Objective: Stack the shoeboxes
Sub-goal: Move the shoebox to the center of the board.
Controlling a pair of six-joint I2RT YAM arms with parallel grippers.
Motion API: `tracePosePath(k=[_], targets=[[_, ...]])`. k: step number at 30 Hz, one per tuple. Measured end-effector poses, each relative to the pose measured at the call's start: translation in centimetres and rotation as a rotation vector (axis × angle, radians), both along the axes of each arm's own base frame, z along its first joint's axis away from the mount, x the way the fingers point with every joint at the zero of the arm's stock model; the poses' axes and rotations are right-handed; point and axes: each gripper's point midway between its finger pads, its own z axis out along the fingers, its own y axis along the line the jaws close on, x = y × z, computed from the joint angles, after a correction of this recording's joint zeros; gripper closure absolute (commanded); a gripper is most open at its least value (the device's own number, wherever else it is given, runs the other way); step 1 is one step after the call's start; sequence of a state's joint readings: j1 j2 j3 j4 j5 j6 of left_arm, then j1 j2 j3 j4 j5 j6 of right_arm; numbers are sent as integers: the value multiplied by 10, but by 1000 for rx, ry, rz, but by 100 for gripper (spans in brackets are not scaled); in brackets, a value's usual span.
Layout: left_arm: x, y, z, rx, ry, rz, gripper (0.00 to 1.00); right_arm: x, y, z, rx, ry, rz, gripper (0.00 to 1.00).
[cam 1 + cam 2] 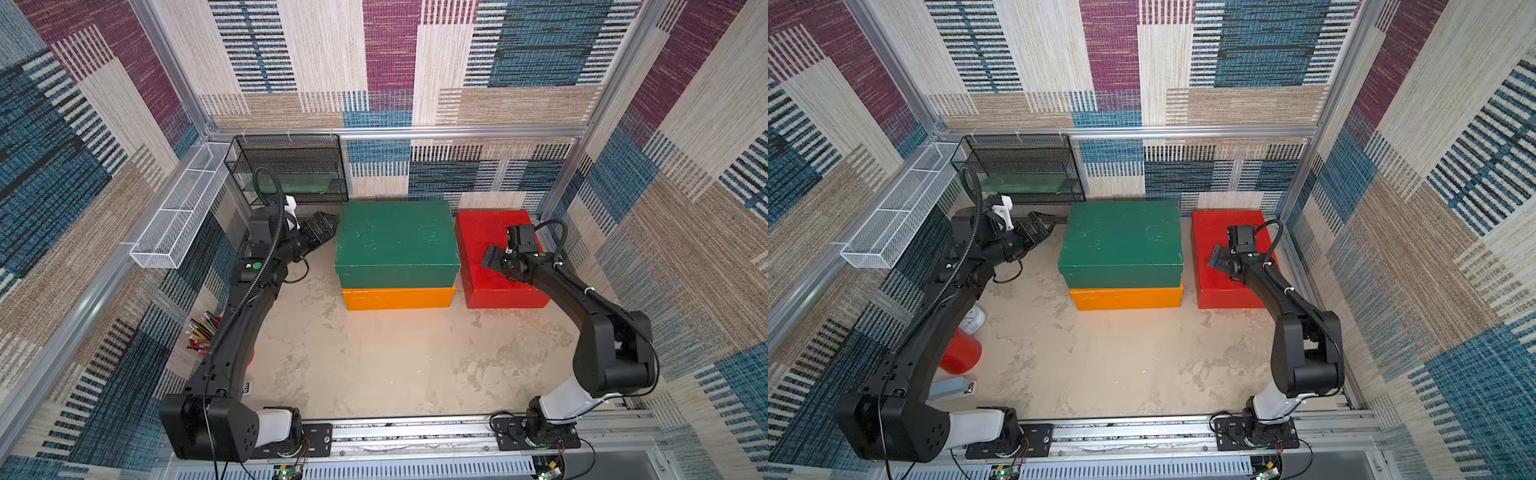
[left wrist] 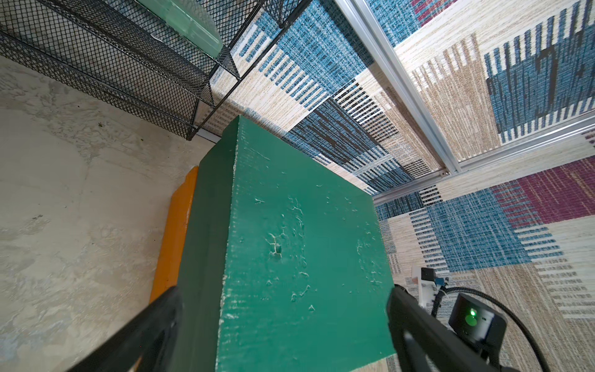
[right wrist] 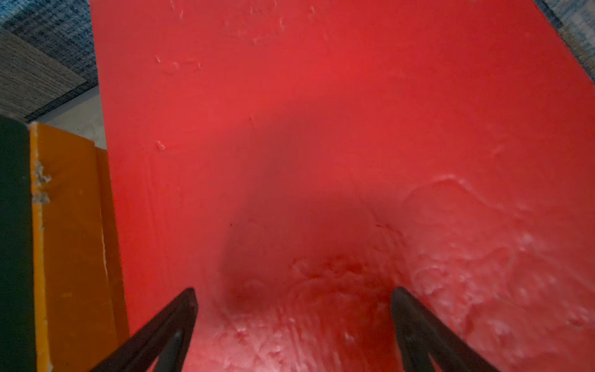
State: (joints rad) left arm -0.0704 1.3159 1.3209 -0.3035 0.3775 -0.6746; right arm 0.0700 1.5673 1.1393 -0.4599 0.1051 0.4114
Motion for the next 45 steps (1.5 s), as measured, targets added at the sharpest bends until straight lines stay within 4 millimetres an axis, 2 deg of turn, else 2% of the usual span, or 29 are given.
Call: tracePosePath(k=[6, 13, 17, 19, 22, 24, 26, 27, 30, 31, 33, 37, 39, 41, 45], targets=[[-14, -2, 9, -11, -24, -16, 0, -43, 8, 1, 4, -17, -3, 5], [-35, -1, 16, -17, -47, -20, 0, -109, 38, 5, 30, 47, 38, 5], [-52, -3, 20, -19, -60, -28, 0, -146, 62, 8, 39, 91, 82, 5], [-61, -6, 21, -20, -67, -39, 0, -163, 73, 20, 42, 88, 104, 5], [-80, -20, 21, -19, -66, -81, 0, -174, 81, 63, 61, -1, 115, 5], [-93, -35, 21, -19, -70, -129, 0, -172, 73, 98, 57, -90, 79, 5], [-105, -51, 19, -10, -73, -167, 0, -166, 55, 127, 31, -160, 13, 5], [-111, -58, 16, -4, -71, -185, 0, -162, 42, 137, 13, -178, -30, 5], [-133, -94, 0, 19, -42, -279, 0, -141, -22, 153, -50, -209, -216, 5], [-143, -108, -8, 29, -27, -318, 0, -136, -45, 153, -65, -198, -268, 5], [-163, -133, -22, 50, 1, -389, 0, -122, -78, 150, -83, -171, -329, 5], [-206, -182, -48, 112, 33, -523, 0, -96, -112, 148, -78, -156, -351, 5], [-221, -206, -62, 139, 54, -575, 0, -89, -124, 140, -66, -147, -353, 5], [-231, -231, -80, 170, 82, -616, 0, -86, -131, 124, -44, -117, -358, 5], [-238, -276, -118, 237, 141, -672, 0, -91, -119, 76, 34, -16, -320, 5]])
